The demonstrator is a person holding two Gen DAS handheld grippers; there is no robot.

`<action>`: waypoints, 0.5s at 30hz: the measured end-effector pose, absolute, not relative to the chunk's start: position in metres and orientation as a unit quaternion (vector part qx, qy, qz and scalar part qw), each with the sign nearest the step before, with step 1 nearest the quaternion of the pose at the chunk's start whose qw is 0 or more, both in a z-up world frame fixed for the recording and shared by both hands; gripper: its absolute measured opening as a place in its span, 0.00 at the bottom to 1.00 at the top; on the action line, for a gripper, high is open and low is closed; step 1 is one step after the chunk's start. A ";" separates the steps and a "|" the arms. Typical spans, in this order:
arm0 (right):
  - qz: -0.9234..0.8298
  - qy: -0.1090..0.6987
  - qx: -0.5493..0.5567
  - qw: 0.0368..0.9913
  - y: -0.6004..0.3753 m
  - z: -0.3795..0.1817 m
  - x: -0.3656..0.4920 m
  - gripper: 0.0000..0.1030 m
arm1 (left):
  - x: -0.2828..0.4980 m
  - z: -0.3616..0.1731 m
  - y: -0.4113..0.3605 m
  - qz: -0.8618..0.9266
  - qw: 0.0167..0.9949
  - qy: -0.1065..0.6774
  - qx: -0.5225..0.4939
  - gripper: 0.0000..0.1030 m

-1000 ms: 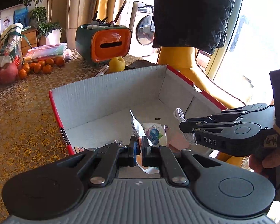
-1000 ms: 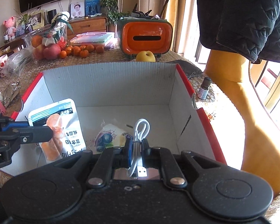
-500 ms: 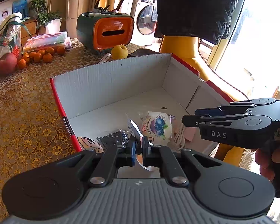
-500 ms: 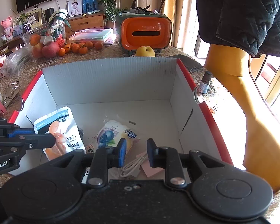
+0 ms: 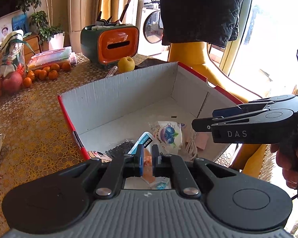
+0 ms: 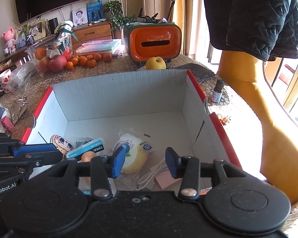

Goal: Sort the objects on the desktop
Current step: 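Open both tools to drop the snack pouch and cable into the box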

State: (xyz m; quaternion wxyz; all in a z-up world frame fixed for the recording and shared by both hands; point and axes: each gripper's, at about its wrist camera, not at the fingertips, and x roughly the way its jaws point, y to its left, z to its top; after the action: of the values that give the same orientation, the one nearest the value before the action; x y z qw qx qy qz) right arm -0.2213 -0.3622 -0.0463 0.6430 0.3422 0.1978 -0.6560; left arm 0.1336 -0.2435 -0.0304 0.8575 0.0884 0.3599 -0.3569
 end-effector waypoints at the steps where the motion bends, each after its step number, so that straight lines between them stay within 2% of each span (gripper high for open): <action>1: -0.656 0.196 0.342 0.643 -0.361 -0.046 -0.222 0.50 | 0.133 -0.030 -0.243 -0.357 0.858 0.359 0.088 0.06; 4: -0.655 0.192 0.342 0.646 -0.359 -0.044 -0.222 0.54 | 0.132 -0.029 -0.241 -0.357 0.859 0.357 0.086 0.09; 5: -0.654 0.191 0.342 0.647 -0.358 -0.044 -0.221 0.56 | 0.131 -0.028 -0.241 -0.358 0.859 0.357 0.085 0.14; 7: -0.652 0.186 0.343 0.650 -0.357 -0.043 -0.221 0.60 | 0.130 -0.028 -0.240 -0.357 0.860 0.356 0.083 0.27; 9: -0.652 0.181 0.344 0.651 -0.356 -0.042 -0.221 0.63 | 0.128 -0.028 -0.239 -0.355 0.862 0.352 0.083 0.56; 10: -0.652 0.179 0.345 0.652 -0.355 -0.041 -0.222 0.64 | 0.125 -0.027 -0.238 -0.353 0.865 0.347 0.084 0.60; 13: -0.651 0.169 0.349 0.653 -0.353 -0.040 -0.224 0.69 | 0.123 -0.026 -0.237 -0.354 0.865 0.343 0.088 0.61; 15: -0.648 0.167 0.351 0.656 -0.352 -0.040 -0.225 0.72 | 0.123 -0.025 -0.236 -0.354 0.866 0.344 0.084 0.66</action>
State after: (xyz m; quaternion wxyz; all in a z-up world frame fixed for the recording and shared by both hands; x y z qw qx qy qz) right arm -0.2251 -0.3517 -0.0396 0.6556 0.3506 0.1667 -0.6477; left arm 0.1226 -0.2359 -0.0254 0.8656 0.0844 0.3442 -0.3537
